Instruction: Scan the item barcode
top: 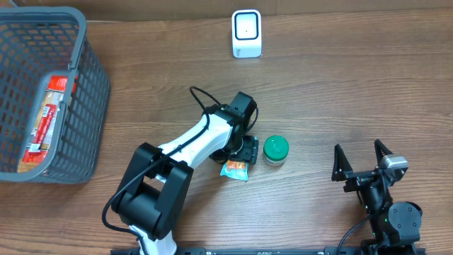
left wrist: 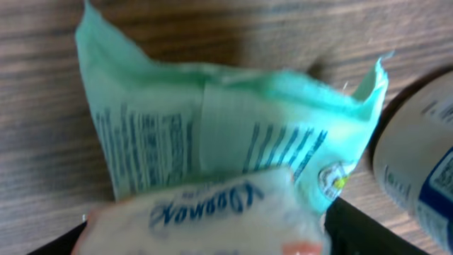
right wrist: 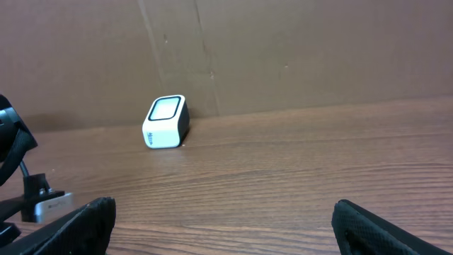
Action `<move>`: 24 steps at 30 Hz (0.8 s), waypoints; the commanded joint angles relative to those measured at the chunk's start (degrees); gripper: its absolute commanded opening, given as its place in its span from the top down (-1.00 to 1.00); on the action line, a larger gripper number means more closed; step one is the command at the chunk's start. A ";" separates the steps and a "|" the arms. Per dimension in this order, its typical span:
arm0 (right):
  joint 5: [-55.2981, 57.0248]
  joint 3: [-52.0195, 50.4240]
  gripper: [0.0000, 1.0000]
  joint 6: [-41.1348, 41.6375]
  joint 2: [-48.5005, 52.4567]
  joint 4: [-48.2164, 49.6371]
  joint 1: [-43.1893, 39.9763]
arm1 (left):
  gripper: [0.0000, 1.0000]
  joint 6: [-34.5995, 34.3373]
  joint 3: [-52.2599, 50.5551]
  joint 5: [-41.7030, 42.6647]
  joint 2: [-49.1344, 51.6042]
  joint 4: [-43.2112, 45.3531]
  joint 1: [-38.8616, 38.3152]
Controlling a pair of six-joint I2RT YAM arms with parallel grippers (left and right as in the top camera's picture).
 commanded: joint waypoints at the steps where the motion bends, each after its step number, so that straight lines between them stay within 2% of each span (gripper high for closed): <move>1: 0.35 -0.61 -1.00 -0.15 0.02 0.33 -0.37 | -0.60 -0.59 4.31 0.63 -0.15 -2.12 -0.33; 6: 0.33 -0.61 -1.00 -0.15 0.02 0.33 -0.37 | -0.73 -0.24 10.10 -3.63 -0.15 -5.86 -0.31; 19: 0.35 -0.61 -1.00 -0.15 0.02 0.33 -0.37 | -0.75 0.04 21.33 -5.16 -0.15 -6.58 -0.26; 24: 0.33 -0.61 -1.00 -0.15 0.02 0.33 -0.37 | -0.75 0.37 26.23 -5.25 -0.15 -9.68 0.76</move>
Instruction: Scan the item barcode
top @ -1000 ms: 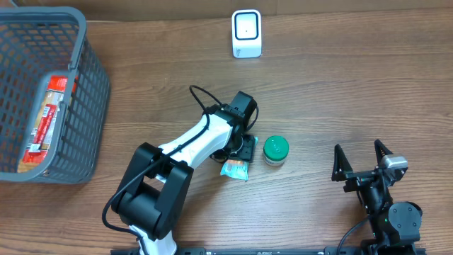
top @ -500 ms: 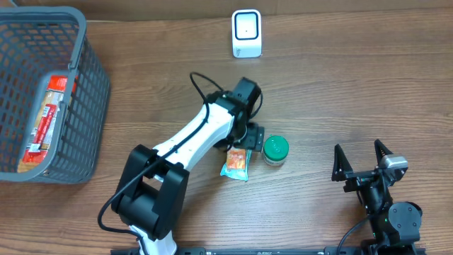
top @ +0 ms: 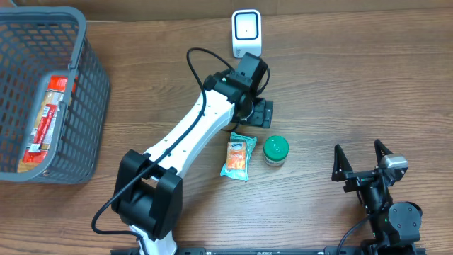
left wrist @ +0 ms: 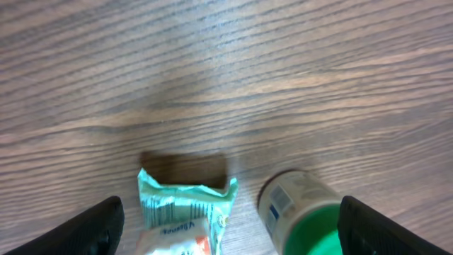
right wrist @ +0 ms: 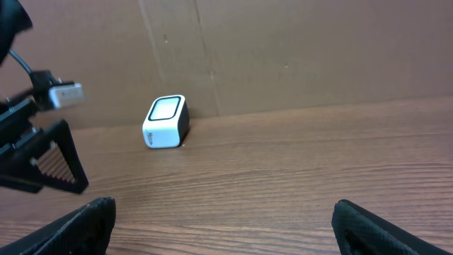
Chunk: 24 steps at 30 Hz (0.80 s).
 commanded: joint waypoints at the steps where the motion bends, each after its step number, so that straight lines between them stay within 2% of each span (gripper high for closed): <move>1: 0.35 -0.61 -1.00 -0.13 0.02 0.33 -0.39 | -0.75 0.81 5.16 -0.98 -0.15 -2.45 1.27; 5: 0.35 -0.61 -1.00 -0.13 0.02 0.33 -0.39 | -0.79 2.05 8.33 -0.96 -0.15 -5.79 3.56; 15: 0.37 -0.61 -1.00 -0.13 0.02 0.33 -0.39 | -0.89 3.28 7.93 -0.96 -0.13 -8.02 5.51; 19: 0.35 -0.61 -1.00 -0.13 0.02 0.33 -0.39 | -0.84 3.26 5.49 -0.76 -0.13 -7.37 4.44; 24: 0.35 -0.61 -1.00 -0.13 0.02 0.33 -0.39 | -0.79 3.26 -1.33 -0.46 -0.13 -2.40 1.68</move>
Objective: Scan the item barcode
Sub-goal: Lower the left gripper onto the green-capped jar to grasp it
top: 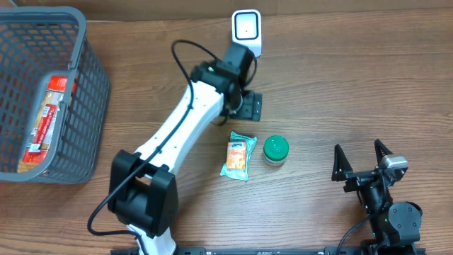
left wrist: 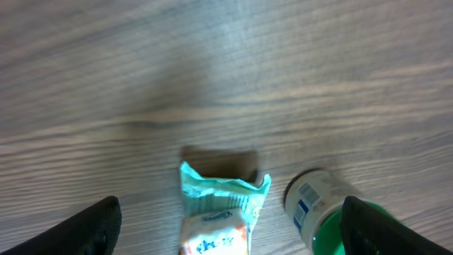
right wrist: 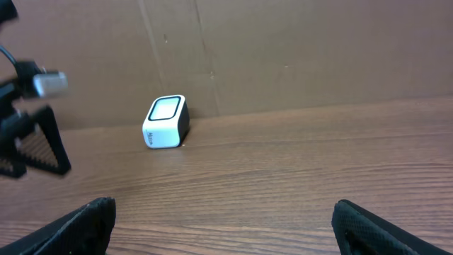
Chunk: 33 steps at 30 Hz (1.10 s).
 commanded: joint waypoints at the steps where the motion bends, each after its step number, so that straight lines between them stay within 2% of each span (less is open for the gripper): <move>1: 0.35 -0.61 -1.00 -0.13 0.02 0.35 -0.37 | -0.80 1.29 -5.33 0.72 -0.13 3.28 -2.71; 5: 0.35 -0.61 -1.00 -0.13 0.02 0.35 -0.37 | -0.81 1.29 -8.00 4.00 -0.11 7.52 -4.81; 9: 0.35 -0.61 -1.00 -0.13 0.02 0.35 -0.37 | -0.89 1.31 -8.17 3.93 -0.13 9.92 -6.58; 14: 0.35 -0.61 -1.00 -0.13 0.02 0.35 -0.37 | -0.90 1.31 -7.76 3.93 -0.13 12.79 -6.80; 22: 0.35 -0.61 -1.00 -0.13 0.02 0.35 -0.37 | -0.94 1.29 -2.45 6.25 -0.13 9.94 -6.21; 23: 0.35 -0.61 -1.00 -0.13 0.02 0.35 -0.37 | -1.00 1.29 -2.45 7.56 -0.13 9.79 -6.51; 29: 0.35 -0.61 -1.00 -0.13 0.02 0.35 -0.37 | -0.99 1.33 -2.67 11.69 -0.13 8.00 -7.54; 33: 0.37 -0.61 -1.00 -0.13 0.02 0.35 -0.37 | -1.00 1.33 -2.78 11.54 -0.13 7.61 -8.98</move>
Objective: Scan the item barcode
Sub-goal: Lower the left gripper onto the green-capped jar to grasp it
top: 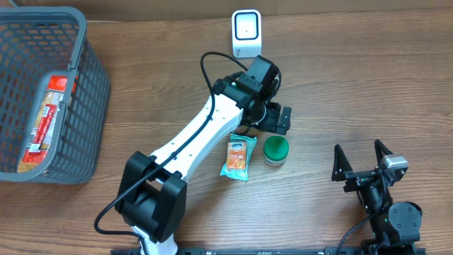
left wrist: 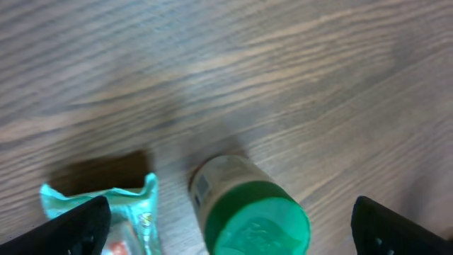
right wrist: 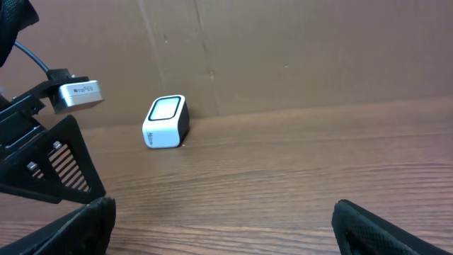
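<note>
A small jar with a green lid (top: 276, 150) stands upright at mid-table, with a teal and orange packet (top: 238, 156) lying flat to its left. My left gripper (top: 274, 119) hangs open just behind and above the jar. In the left wrist view the jar (left wrist: 249, 212) sits between the spread fingers and the packet (left wrist: 124, 216) is near the left finger. The white scanner (top: 246, 33) stands at the table's far edge. My right gripper (top: 359, 152) rests open at the front right, holding nothing.
A grey basket (top: 85, 106) at the far left holds a red and white packet (top: 44, 120). The right wrist view shows the scanner (right wrist: 166, 122) against a brown cardboard wall (right wrist: 297, 49), with the left gripper at its left edge.
My left gripper was nearer the scanner, behind the packet. It is now further right and nearer, over the green-lidded jar. Jar, packet and right arm have not moved.
My left gripper was low on the packet beside the jar. Then it stood open and higher behind the packet, which lay flat on the table. It was then further left near the scanner, and now it is open above the jar.
</note>
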Action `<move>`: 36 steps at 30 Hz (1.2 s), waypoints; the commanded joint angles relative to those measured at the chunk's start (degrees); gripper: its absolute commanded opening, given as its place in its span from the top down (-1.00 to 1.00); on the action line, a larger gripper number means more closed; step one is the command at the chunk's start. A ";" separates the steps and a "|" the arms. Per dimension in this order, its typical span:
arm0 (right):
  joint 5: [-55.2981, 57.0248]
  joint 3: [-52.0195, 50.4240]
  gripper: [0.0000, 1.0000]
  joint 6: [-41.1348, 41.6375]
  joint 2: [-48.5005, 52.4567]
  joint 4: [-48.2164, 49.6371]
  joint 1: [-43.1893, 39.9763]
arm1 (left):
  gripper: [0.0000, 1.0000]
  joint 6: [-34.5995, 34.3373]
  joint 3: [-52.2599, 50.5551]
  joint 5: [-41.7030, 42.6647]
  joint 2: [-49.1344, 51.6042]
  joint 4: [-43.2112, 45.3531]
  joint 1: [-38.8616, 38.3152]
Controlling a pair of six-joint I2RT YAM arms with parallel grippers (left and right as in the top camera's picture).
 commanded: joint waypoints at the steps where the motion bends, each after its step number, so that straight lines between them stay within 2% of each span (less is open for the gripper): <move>1: 0.35 -0.61 -1.00 -0.13 0.02 0.33 -0.37 | -0.99 1.16 0.90 1.57 -0.13 -0.31 -2.10; 8: 0.35 -0.61 -1.00 -0.13 0.02 0.33 -0.37 | -1.00 0.37 0.83 -5.09 -0.07 -1.01 -6.34; 12: 0.35 -0.61 -1.00 -0.13 0.02 0.33 -0.37 | -0.99 -4.11 0.57 -13.07 0.00 -1.46 -8.94; 17: 0.35 -0.61 -1.00 -0.13 0.02 0.33 -0.37 | -1.00 -5.44 -1.33 -14.38 0.37 -1.20 -10.36; 20: 0.35 -0.61 -1.00 -0.13 0.02 0.33 -0.37 | -0.81 -5.55 -3.43 -14.38 0.52 -0.46 -10.82; 22: 0.35 -0.61 -1.00 -0.13 0.02 0.33 -0.37 | -0.32 -5.55 -4.74 -14.32 0.52 0.26 -10.91; 23: 0.35 -0.61 -1.00 -0.13 0.02 0.33 -0.37 | -0.22 -5.55 -5.49 -14.21 0.52 0.74 -10.88; 24: 0.35 -0.61 -1.00 -0.13 0.02 0.33 -0.37 | -0.22 -5.55 -6.16 -14.21 0.52 1.14 -10.88; 27: 0.37 -0.61 -1.00 -0.13 0.02 0.33 -0.37 | -0.39 -5.55 -8.33 -14.21 0.52 2.21 -10.91; 34: 0.37 -0.61 -1.00 -0.13 0.02 0.33 -0.37 | -0.33 -5.18 -9.51 -14.21 0.52 4.07 -10.91; 36: 0.35 -0.61 -1.00 -0.13 0.02 0.33 -0.37 | -0.28 -1.29 -9.51 -14.19 0.52 4.72 -10.88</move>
